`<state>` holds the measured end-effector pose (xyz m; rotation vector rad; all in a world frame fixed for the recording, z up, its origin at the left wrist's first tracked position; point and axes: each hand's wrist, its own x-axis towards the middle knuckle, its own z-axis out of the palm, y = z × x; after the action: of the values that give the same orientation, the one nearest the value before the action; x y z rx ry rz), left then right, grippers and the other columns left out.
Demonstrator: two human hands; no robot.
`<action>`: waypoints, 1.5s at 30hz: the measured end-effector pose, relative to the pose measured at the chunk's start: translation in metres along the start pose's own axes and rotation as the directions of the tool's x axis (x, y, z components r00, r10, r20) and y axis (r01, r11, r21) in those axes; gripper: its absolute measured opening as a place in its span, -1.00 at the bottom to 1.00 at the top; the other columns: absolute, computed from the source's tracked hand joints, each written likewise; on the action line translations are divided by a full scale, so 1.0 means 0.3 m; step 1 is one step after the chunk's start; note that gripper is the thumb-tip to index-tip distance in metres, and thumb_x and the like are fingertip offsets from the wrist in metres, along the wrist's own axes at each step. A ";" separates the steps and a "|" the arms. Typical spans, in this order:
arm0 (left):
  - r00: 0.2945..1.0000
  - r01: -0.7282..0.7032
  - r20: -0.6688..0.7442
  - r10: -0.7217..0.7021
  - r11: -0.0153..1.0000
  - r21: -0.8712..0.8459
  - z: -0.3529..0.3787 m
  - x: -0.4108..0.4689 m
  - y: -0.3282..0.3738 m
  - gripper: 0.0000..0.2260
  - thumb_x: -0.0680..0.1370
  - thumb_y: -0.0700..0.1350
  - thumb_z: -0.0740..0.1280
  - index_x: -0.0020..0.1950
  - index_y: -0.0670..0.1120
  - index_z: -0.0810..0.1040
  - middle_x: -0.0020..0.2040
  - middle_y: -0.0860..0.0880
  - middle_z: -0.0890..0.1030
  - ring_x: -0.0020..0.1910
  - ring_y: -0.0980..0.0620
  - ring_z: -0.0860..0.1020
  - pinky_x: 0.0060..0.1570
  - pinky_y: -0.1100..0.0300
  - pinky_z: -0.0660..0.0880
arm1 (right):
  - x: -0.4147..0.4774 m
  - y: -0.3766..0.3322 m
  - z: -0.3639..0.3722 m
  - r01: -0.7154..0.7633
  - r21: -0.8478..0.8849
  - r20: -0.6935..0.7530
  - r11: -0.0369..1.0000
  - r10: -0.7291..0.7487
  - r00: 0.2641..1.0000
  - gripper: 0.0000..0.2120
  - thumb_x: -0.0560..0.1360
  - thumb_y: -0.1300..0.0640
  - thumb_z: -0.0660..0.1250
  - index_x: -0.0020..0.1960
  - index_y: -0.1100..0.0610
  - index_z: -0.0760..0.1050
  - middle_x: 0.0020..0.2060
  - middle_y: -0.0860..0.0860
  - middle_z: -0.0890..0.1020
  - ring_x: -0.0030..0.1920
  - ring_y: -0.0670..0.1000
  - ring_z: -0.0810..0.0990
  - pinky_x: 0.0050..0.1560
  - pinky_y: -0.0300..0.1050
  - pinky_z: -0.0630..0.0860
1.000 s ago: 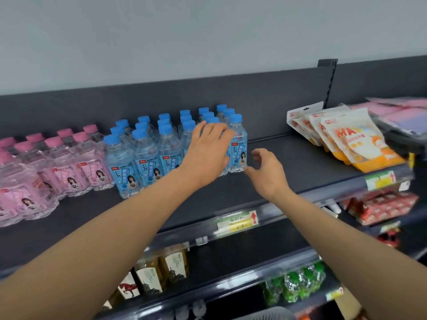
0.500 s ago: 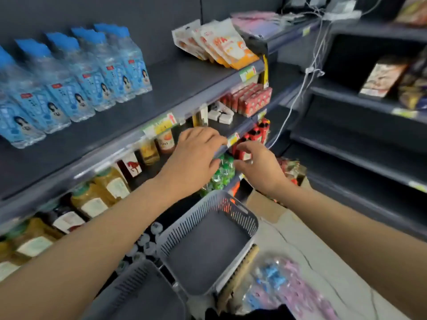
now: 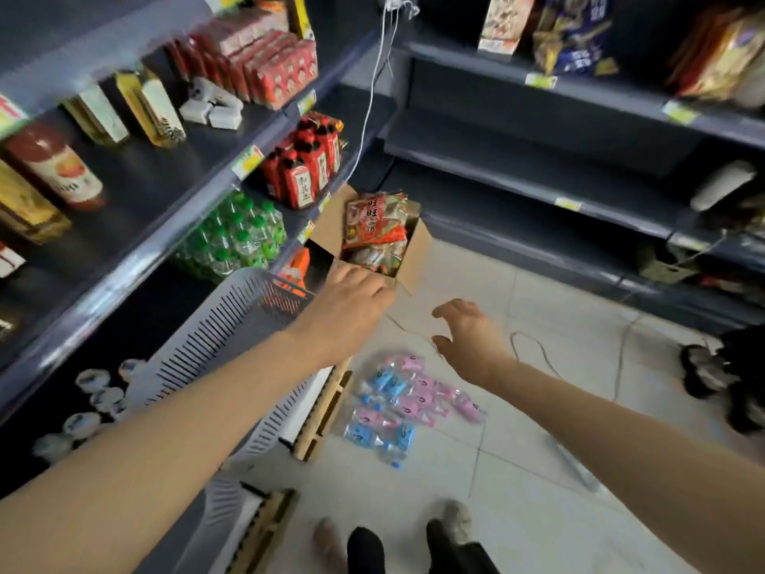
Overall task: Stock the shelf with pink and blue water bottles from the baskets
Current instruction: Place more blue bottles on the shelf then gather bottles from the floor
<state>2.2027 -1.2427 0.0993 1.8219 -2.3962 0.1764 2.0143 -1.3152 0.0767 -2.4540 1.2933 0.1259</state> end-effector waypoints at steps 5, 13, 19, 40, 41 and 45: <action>0.987 0.114 0.126 -0.102 0.989 -0.094 0.194 0.136 0.129 -0.68 0.31 -0.29 0.41 0.05 -0.18 0.59 -0.02 -0.12 0.60 0.01 -0.17 0.57 0.09 0.00 0.41 | 0.038 0.224 0.072 0.004 -0.037 0.109 0.999 0.000 0.994 -0.60 0.58 0.10 0.22 0.40 0.12 0.33 0.36 0.05 0.40 0.36 0.08 0.34 0.35 -0.10 0.25; 0.848 0.385 0.430 -0.310 0.918 -0.096 0.662 0.204 0.250 -0.65 0.53 -0.10 0.28 0.31 -0.09 0.40 0.25 -0.07 0.47 0.26 -0.10 0.41 0.27 0.06 0.26 | 0.174 0.478 0.384 0.049 -0.081 0.321 0.995 -0.020 0.947 -0.62 0.56 0.13 0.21 0.37 0.13 0.35 0.30 0.09 0.43 0.32 0.12 0.38 0.33 -0.06 0.31; 0.775 0.394 0.543 -0.323 0.919 -0.016 1.119 0.088 0.228 -0.71 0.53 -0.12 0.27 0.24 -0.12 0.43 0.17 -0.10 0.51 0.19 -0.13 0.49 0.20 0.01 0.34 | 0.291 0.569 0.814 0.097 -0.088 0.423 0.991 -0.051 0.905 -0.63 0.56 0.13 0.19 0.36 0.12 0.35 0.29 0.10 0.44 0.30 0.13 0.40 0.30 -0.03 0.35; 0.682 0.339 0.694 -0.229 0.941 -0.023 2.597 -0.400 0.267 -0.54 0.50 -0.15 -0.05 0.31 -0.21 0.41 0.24 -0.19 0.46 0.25 -0.20 0.44 0.18 -0.05 0.36 | 0.562 0.888 2.306 0.486 -0.276 0.580 0.829 -0.259 0.772 -0.36 0.50 0.25 0.29 0.50 0.08 0.11 0.49 0.04 0.17 0.51 0.10 0.06 0.41 -0.06 0.18; 0.696 0.352 0.679 -0.234 0.935 -0.039 2.625 -0.401 0.262 -0.39 0.42 -0.09 -0.18 0.32 -0.23 0.42 0.23 -0.21 0.47 0.23 -0.21 0.45 0.17 -0.07 0.38 | 0.578 0.889 2.337 0.505 -0.294 0.590 0.811 -0.262 0.764 -0.33 0.49 0.25 0.30 0.51 0.07 0.08 0.51 0.03 0.13 0.53 0.11 0.01 0.43 -0.05 0.15; 0.776 0.264 0.600 -0.194 0.964 -0.030 2.720 -0.421 0.254 -0.42 0.33 -0.14 -0.16 0.05 -0.23 0.58 -0.03 -0.21 0.58 -0.05 -0.22 0.58 -0.12 0.00 0.51 | 0.625 0.901 2.415 0.625 -0.422 0.643 0.657 -0.269 0.717 -0.28 0.48 0.16 0.34 0.51 0.06 0.04 0.51 0.05 0.09 0.53 0.15 -0.03 0.44 0.07 0.10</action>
<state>2.1385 -1.2403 -0.7273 2.3571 -2.4159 -0.6432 1.9671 -1.3426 -0.7171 -2.8643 0.3414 1.1807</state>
